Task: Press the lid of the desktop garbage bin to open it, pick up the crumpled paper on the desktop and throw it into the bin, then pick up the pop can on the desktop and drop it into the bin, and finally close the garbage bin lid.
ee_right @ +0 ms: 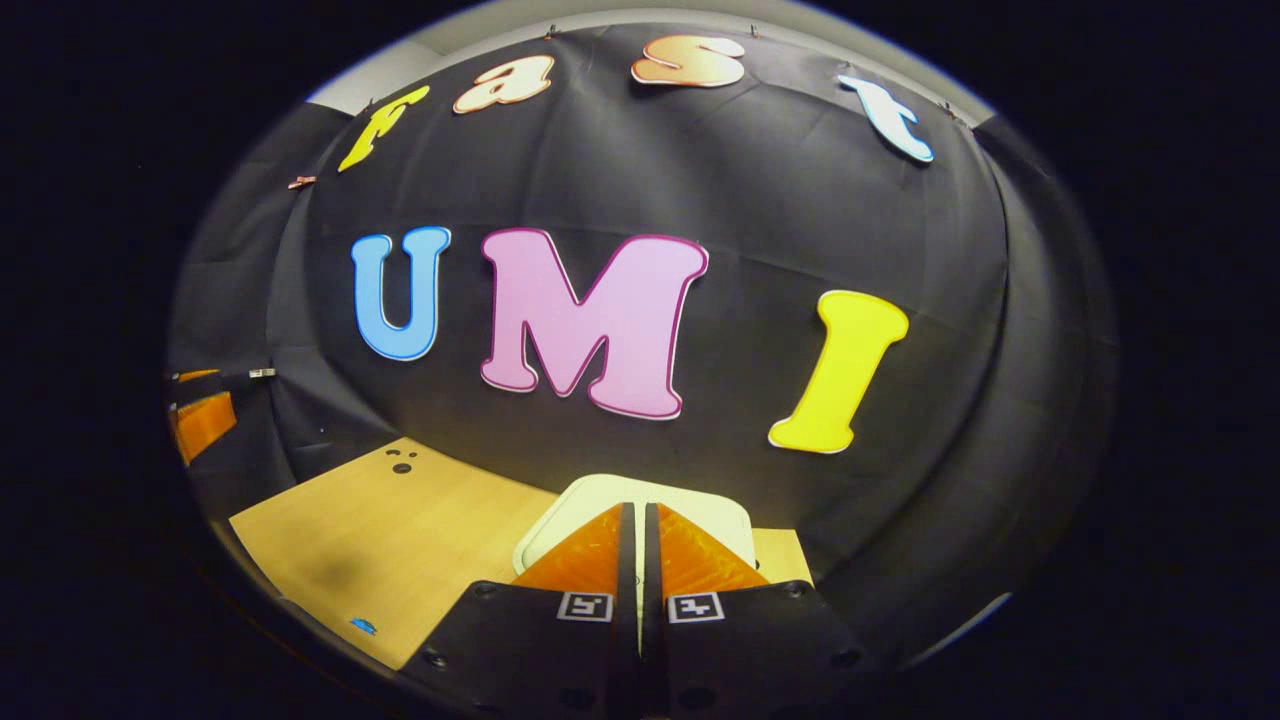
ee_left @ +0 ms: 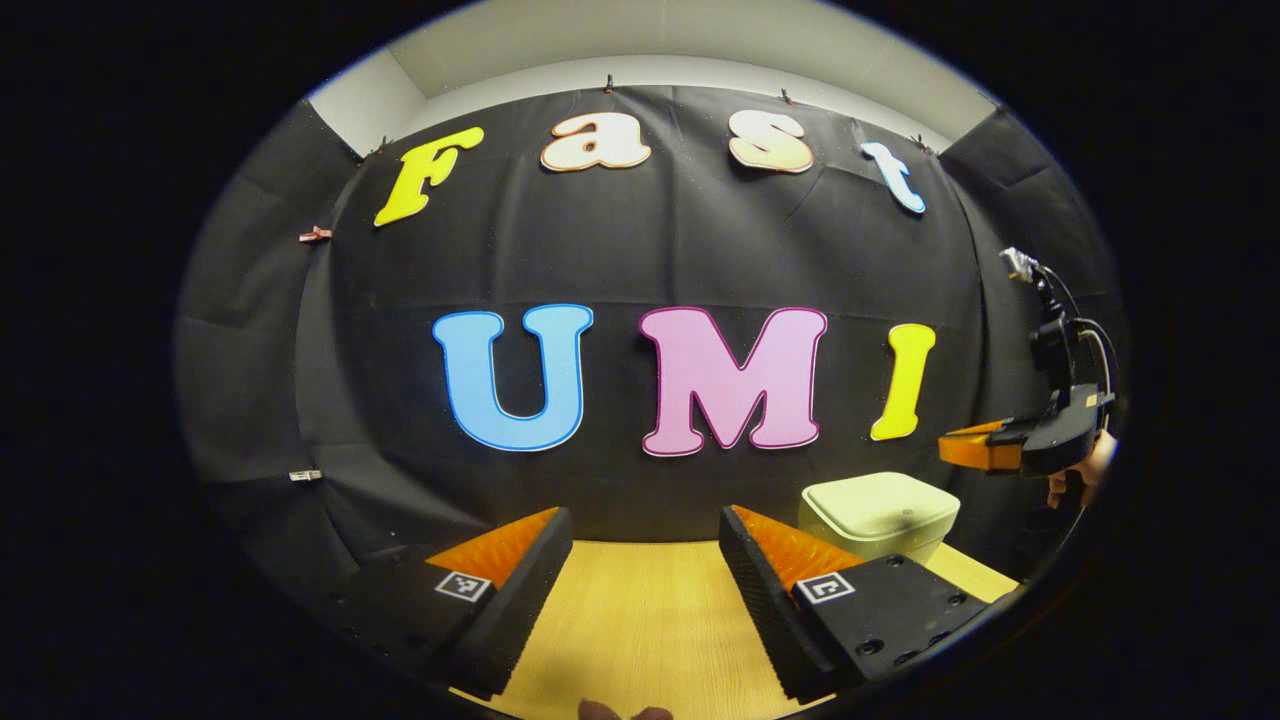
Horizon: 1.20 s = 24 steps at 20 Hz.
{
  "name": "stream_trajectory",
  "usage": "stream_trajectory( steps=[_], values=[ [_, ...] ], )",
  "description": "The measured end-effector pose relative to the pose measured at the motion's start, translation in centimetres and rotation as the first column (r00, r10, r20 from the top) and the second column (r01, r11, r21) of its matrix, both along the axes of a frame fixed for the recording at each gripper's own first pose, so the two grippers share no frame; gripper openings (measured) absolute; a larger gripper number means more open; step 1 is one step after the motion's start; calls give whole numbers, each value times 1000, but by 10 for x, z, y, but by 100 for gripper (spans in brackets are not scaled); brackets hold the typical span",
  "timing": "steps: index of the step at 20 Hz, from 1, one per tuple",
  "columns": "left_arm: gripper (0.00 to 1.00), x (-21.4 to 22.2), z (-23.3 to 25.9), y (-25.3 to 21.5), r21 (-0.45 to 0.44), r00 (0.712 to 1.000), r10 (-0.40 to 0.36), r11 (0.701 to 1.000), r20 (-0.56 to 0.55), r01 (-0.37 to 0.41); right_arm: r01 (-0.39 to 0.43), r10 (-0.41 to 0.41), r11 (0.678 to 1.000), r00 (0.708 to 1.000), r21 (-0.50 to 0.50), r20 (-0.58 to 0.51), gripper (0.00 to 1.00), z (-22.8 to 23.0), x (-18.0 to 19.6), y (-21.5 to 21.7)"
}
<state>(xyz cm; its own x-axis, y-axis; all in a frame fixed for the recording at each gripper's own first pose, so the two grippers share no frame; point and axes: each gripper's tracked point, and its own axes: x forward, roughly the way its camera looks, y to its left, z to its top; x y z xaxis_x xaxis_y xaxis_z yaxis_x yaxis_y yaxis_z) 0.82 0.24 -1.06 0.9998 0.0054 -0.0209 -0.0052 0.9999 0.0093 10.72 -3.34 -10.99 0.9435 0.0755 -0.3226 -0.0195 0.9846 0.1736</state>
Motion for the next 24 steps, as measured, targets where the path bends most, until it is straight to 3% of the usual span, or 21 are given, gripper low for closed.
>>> stream_trajectory(
  steps=[15, 24],
  values=[
    [95, -1, -7, 8, 3, 999, 37, 999, -15, -37, -22, 30, 999, 983, 44, -182, 6, -91, 11, 18],
    [95, -5, -8, 5, -4, 999, 41, 999, -23, -41, -9, 8, 1000, 985, -1, -171, 7, -96, 10, 17]
  ],
)
